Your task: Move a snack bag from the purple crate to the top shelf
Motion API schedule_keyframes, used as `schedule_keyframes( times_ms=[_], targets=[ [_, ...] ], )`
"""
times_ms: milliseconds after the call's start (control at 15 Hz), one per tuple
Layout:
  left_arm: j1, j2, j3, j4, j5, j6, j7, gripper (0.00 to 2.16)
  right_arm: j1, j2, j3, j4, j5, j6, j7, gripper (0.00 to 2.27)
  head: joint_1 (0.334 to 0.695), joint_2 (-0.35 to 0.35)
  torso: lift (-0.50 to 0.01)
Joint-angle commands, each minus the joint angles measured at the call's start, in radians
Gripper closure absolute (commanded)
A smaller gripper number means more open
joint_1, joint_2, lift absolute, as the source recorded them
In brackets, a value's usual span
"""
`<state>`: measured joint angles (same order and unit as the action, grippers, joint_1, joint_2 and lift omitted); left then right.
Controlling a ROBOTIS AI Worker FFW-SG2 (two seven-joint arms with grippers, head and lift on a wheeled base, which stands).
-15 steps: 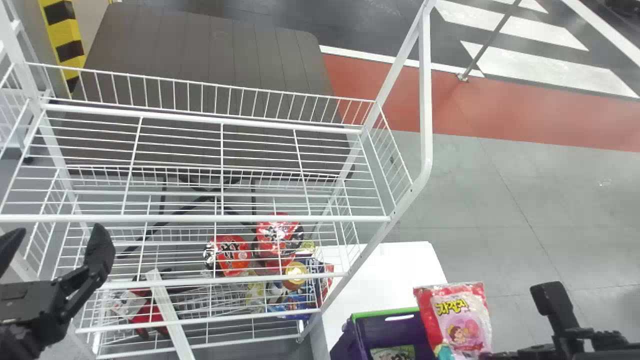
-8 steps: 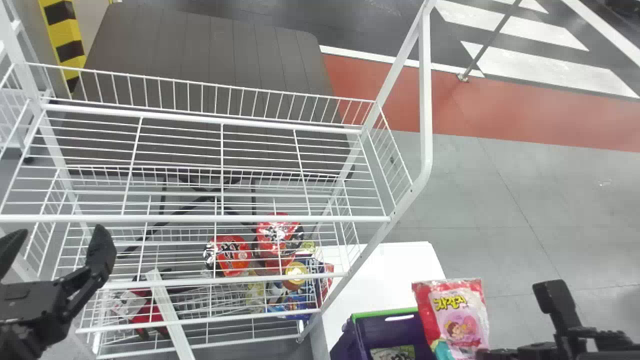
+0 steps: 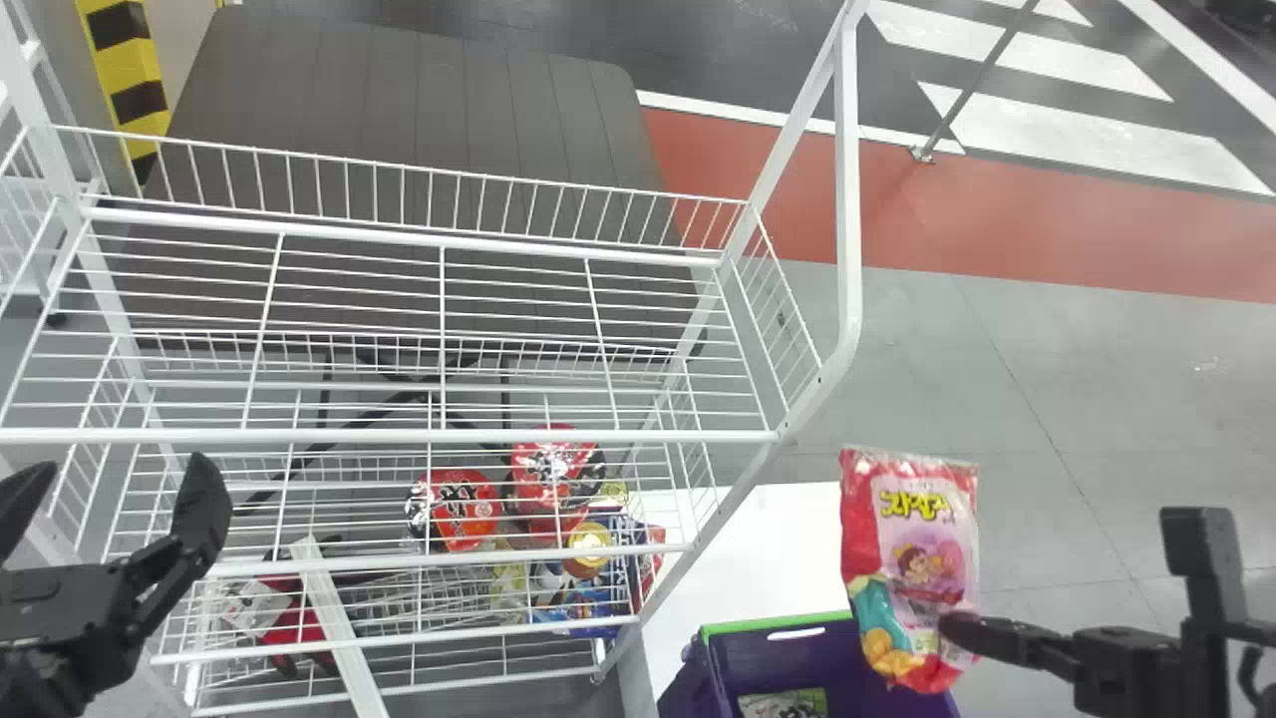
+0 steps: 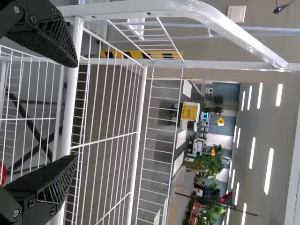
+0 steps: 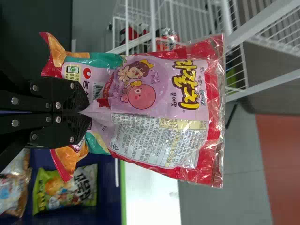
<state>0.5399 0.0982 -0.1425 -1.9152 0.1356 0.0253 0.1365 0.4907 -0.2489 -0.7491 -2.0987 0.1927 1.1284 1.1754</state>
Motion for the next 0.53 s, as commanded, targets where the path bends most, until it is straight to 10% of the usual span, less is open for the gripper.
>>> schedule_keyframes(
  times_ms=[0, 467],
  targets=[
    [-0.001, -0.002, 0.000, 0.005, -0.002, -0.004, 0.000, 0.13, -0.001, 0.030, -0.023, -0.127, -0.036, 0.098, 0.012, 1.64, 0.695, -0.350, 0.010],
    [-0.014, -0.002, 0.001, 0.039, -0.004, -0.014, 0.000, 0.13, -0.081, 0.060, -0.021, -0.426, -0.082, 0.444, 0.093, 1.64, 0.695, -0.350, 0.000]
  ],
)
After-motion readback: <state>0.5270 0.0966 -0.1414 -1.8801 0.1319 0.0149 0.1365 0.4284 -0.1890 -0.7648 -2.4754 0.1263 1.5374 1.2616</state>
